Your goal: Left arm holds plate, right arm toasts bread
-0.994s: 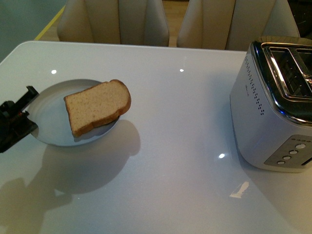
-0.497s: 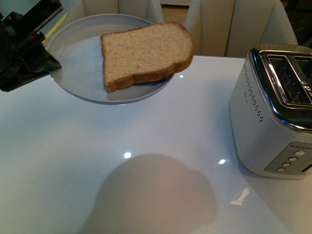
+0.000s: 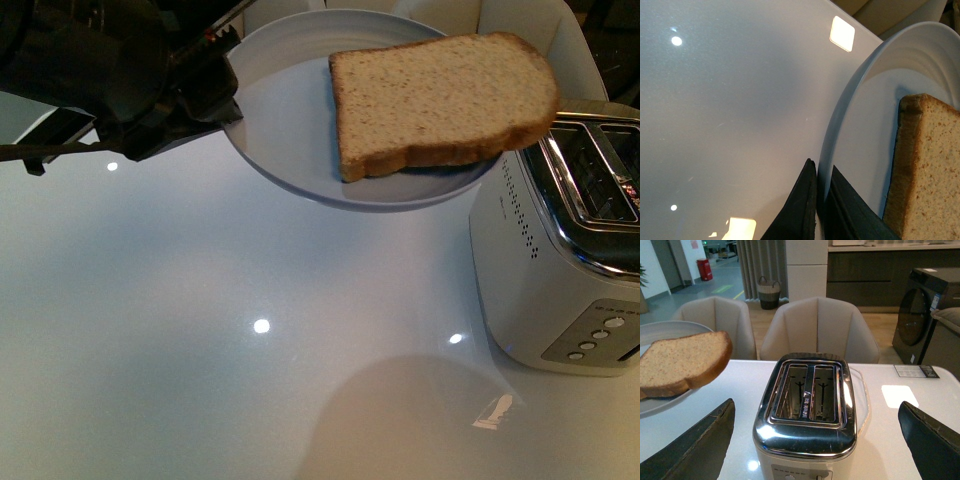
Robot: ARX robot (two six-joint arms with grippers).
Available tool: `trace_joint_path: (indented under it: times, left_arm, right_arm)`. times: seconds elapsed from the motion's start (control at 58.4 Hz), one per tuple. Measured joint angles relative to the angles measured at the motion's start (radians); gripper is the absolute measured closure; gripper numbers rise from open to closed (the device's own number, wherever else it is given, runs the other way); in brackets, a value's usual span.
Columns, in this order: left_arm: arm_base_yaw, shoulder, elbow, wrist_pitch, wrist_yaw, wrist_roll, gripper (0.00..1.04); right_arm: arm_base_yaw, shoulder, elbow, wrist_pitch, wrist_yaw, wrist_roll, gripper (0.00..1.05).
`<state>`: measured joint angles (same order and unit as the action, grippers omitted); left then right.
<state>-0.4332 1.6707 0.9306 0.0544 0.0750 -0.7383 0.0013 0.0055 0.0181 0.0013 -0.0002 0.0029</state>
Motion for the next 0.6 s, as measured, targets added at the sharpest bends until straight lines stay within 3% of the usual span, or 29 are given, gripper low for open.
trace_joint_path:
  times: [0.223, 0.6]
  left_arm:
    - [-0.055, -0.014, 0.0, -0.013, 0.01, -0.003, 1.02]
    - [-0.059, -0.029, 0.0, -0.019, 0.019, -0.01, 1.02]
  right_arm:
    - [0.0, 0.0, 0.0, 0.0, 0.0, 0.0, 0.09]
    - [0.0, 0.0, 0.0, 0.0, 0.0, 0.0, 0.09]
